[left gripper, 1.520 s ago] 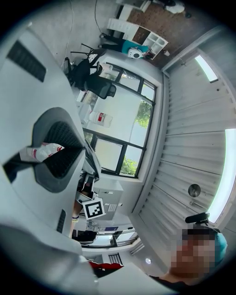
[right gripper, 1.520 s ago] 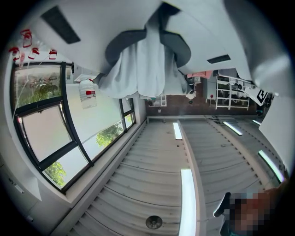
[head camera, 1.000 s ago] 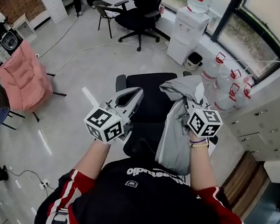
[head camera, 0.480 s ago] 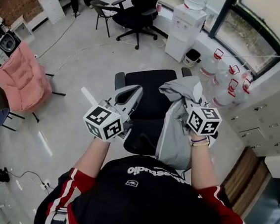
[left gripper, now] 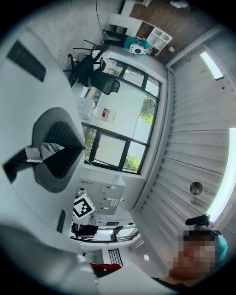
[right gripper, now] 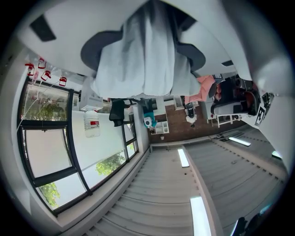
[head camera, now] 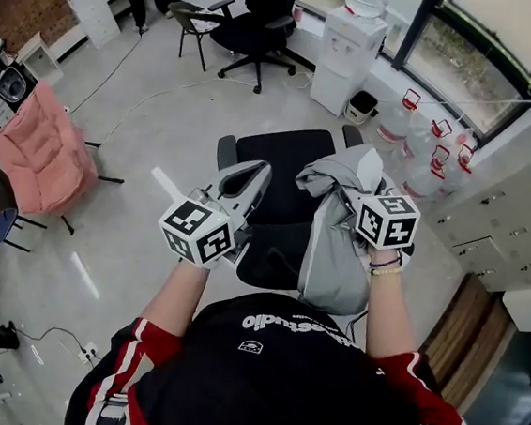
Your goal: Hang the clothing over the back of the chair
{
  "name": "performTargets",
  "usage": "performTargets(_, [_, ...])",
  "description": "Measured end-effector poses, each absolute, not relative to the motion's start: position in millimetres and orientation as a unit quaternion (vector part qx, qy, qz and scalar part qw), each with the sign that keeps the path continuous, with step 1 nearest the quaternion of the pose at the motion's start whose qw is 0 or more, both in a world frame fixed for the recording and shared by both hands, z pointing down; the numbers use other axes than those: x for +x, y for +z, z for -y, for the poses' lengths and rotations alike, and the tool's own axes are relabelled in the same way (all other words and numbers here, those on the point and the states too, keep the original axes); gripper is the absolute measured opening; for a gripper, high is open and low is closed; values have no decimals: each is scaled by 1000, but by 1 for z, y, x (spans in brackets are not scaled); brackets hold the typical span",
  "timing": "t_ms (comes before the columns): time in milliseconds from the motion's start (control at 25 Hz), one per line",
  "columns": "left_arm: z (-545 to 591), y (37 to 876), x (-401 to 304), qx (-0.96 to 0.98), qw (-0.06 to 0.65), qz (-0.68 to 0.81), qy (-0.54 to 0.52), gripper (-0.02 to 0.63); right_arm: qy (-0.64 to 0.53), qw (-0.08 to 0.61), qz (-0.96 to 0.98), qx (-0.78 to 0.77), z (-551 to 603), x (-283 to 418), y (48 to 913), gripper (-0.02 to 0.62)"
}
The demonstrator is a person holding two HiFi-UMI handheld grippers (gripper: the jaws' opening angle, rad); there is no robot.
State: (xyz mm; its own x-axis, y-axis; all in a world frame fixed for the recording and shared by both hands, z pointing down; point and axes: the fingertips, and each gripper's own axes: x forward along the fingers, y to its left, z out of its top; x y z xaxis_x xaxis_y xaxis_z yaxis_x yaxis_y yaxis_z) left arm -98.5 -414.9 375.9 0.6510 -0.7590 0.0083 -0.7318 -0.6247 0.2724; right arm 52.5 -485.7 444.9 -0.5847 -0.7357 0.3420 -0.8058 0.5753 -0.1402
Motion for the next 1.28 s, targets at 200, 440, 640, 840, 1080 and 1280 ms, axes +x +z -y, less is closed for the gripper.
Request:
performTargets(200, [412,379,-98,902,129,409,-53,21,148,171,886,406,472,47,444,346])
performTargets(440, [411,378,-89,907,126,399,-55,21,151,237,883,376,454,50,451,371])
performTargets(640, [412,378,-82,910,127,390,-57,21,158,232,879,386,448,60,448,373])
performTargets(840, [405,378,-74,915,127,379,-58,21,153,208,878,403,440,68,440,373])
performTargets(1080, [400,376,-69,917,127,374,-58,22,129,167,882,422,434,70,424,373])
performTargets(1280, [394,374,-69,917,125,374,-57,22,104,119,890,428,428,66,403,373])
